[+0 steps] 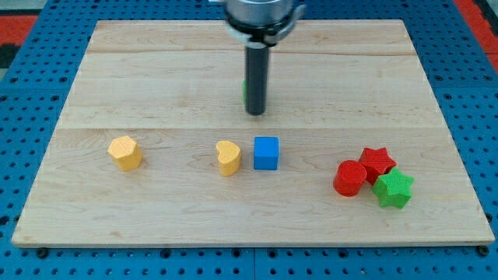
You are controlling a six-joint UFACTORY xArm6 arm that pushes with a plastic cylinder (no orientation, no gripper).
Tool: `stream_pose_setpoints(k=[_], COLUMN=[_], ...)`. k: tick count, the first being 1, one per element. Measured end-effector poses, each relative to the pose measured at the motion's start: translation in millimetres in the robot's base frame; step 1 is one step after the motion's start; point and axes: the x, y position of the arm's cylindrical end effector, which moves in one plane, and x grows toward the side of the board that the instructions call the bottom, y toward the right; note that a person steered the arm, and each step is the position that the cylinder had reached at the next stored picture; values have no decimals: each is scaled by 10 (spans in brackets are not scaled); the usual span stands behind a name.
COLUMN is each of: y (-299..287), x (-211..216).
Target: Slightly move the blue cube closer to the right of yellow heart
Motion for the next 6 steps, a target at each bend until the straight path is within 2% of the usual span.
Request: stream_pose_setpoints(k=[1, 3, 6], y=[31, 564, 349], x=[309, 332, 369])
